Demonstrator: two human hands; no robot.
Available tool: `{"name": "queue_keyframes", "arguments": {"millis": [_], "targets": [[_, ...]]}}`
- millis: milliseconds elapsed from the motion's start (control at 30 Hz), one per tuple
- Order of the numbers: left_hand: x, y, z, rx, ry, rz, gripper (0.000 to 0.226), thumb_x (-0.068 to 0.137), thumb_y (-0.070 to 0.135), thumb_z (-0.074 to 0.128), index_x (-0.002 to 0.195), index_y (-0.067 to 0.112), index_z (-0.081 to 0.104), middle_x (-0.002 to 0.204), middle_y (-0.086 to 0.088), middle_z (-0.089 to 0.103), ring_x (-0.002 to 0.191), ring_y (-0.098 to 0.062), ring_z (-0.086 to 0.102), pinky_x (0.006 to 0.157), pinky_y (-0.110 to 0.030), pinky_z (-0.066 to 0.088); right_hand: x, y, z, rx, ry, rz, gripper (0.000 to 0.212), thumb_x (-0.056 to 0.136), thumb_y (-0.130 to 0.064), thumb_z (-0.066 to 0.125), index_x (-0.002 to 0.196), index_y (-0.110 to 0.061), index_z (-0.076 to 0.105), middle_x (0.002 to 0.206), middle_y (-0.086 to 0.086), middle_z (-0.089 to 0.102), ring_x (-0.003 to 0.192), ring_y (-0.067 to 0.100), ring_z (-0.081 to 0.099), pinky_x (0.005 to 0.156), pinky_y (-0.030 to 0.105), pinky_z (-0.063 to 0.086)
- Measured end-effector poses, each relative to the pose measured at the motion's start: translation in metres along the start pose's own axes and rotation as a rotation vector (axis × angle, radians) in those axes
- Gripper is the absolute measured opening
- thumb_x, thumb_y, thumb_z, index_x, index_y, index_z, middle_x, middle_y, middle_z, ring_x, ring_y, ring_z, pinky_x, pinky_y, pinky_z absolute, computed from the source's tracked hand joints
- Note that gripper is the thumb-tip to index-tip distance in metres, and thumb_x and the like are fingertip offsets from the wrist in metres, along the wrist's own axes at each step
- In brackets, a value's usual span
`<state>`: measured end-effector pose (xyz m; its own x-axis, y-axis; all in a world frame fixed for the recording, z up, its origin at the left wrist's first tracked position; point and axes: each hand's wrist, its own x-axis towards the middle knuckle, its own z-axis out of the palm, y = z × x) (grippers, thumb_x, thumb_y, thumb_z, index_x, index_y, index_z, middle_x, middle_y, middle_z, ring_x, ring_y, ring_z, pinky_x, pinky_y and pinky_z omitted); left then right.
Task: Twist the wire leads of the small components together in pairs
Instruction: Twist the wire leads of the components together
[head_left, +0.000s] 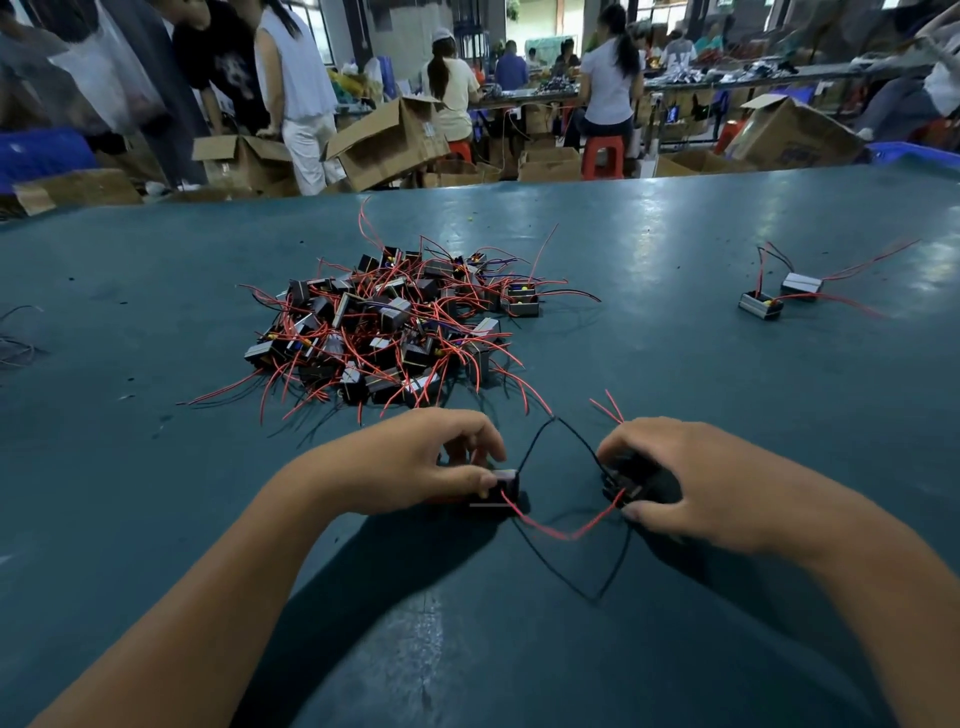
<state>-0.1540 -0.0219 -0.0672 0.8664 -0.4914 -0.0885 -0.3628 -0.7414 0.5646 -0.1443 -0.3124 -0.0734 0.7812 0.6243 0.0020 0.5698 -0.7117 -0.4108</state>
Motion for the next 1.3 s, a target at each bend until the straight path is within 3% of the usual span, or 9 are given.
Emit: {"name": "queue_keyframes", "arguments": {"millis": [100, 167, 300, 500, 633, 767, 867, 1000, 1300], "targets": [[0.002, -0.003, 0.000, 0.002, -0.008, -0.116, 0.019, 0.100, 0.030, 0.059, 0.116, 0.023, 0.064, 0.094, 0.008, 0.067, 0.082, -0.006, 0.062, 0.077, -0.024, 0.051, 0.003, 0.001, 0.001, -0.088, 0.129, 0.049, 0.021, 0.085, -0.037, 0.073, 0.100, -0.031, 0.059, 0.095, -0.019, 0.062, 0.088, 0.005, 0.055, 0.082, 0.024, 0.045], [0.003, -0.002, 0.004, -0.190, 0.042, -0.151, 0.014, 0.101, 0.020, 0.058, 0.109, 0.017, 0.068, 0.086, 0.005, 0.069, 0.073, -0.008, 0.061, 0.070, -0.027, 0.052, 0.005, 0.000, 0.004, -0.024, 0.296, 0.090, 0.018, 0.084, -0.041, 0.072, 0.093, -0.029, 0.062, 0.085, -0.016, 0.065, 0.081, 0.008, 0.059, 0.077, 0.029, 0.049], [0.007, 0.007, 0.017, -0.510, 0.118, -0.163, 0.015, 0.100, 0.009, 0.057, 0.097, 0.010, 0.072, 0.079, -0.002, 0.070, 0.069, -0.012, 0.061, 0.065, -0.022, 0.050, 0.008, -0.012, 0.011, 0.230, 0.513, 0.160, 0.018, 0.080, -0.040, 0.076, 0.086, -0.026, 0.065, 0.072, -0.012, 0.067, 0.071, 0.005, 0.061, 0.069, 0.023, 0.048], [0.017, 0.009, 0.032, -0.261, 0.186, -0.224, 0.011, 0.098, 0.013, 0.059, 0.092, 0.013, 0.069, 0.078, -0.014, 0.072, 0.056, -0.015, 0.064, 0.059, -0.024, 0.052, 0.011, -0.021, 0.024, 0.157, 0.415, 0.204, 0.018, 0.081, -0.025, 0.072, 0.097, -0.021, 0.064, 0.083, -0.013, 0.065, 0.078, 0.005, 0.062, 0.076, 0.026, 0.050], [0.019, 0.017, 0.039, -0.318, 0.204, -0.221, 0.013, 0.093, 0.024, 0.069, 0.090, 0.011, 0.069, 0.076, -0.007, 0.074, 0.058, -0.011, 0.065, 0.056, -0.026, 0.051, 0.015, -0.030, 0.032, 0.163, 0.407, 0.217, 0.019, 0.081, -0.030, 0.073, 0.095, -0.022, 0.063, 0.084, -0.010, 0.066, 0.080, 0.010, 0.062, 0.078, 0.029, 0.050], [0.021, 0.021, 0.044, -0.125, 0.248, -0.198, 0.022, 0.088, 0.035, 0.074, 0.092, 0.014, 0.067, 0.078, -0.001, 0.069, 0.063, -0.006, 0.053, 0.066, -0.033, 0.047, 0.017, -0.036, 0.037, 0.113, 0.365, 0.190, 0.018, 0.080, -0.036, 0.069, 0.092, -0.026, 0.060, 0.088, -0.009, 0.064, 0.084, 0.014, 0.060, 0.080, 0.037, 0.050], [0.020, 0.024, 0.048, -0.182, 0.268, -0.192, 0.022, 0.088, 0.033, 0.075, 0.092, 0.018, 0.060, 0.072, 0.007, 0.062, 0.055, 0.002, 0.049, 0.059, -0.026, 0.041, 0.017, -0.034, 0.037, 0.105, 0.336, 0.203, 0.025, 0.078, -0.039, 0.071, 0.096, -0.028, 0.058, 0.091, -0.010, 0.062, 0.087, 0.013, 0.059, 0.081, 0.036, 0.049], [0.019, 0.025, 0.050, -0.323, 0.257, -0.219, 0.022, 0.089, 0.028, 0.074, 0.102, 0.017, 0.061, 0.078, 0.009, 0.063, 0.063, -0.001, 0.052, 0.071, -0.030, 0.046, 0.018, -0.035, 0.038, 0.124, 0.321, 0.272, 0.035, 0.077, -0.043, 0.073, 0.106, -0.028, 0.058, 0.095, -0.010, 0.065, 0.089, 0.014, 0.061, 0.083, 0.035, 0.050], [0.018, 0.025, 0.045, -0.465, 0.217, -0.234, 0.019, 0.096, 0.024, 0.065, 0.093, 0.006, 0.060, 0.071, 0.000, 0.064, 0.064, -0.014, 0.052, 0.062, -0.031, 0.044, 0.018, -0.037, 0.037, 0.112, 0.331, 0.346, 0.014, 0.078, -0.042, 0.061, 0.081, -0.028, 0.060, 0.082, -0.010, 0.064, 0.080, 0.013, 0.061, 0.077, 0.038, 0.052]]}}
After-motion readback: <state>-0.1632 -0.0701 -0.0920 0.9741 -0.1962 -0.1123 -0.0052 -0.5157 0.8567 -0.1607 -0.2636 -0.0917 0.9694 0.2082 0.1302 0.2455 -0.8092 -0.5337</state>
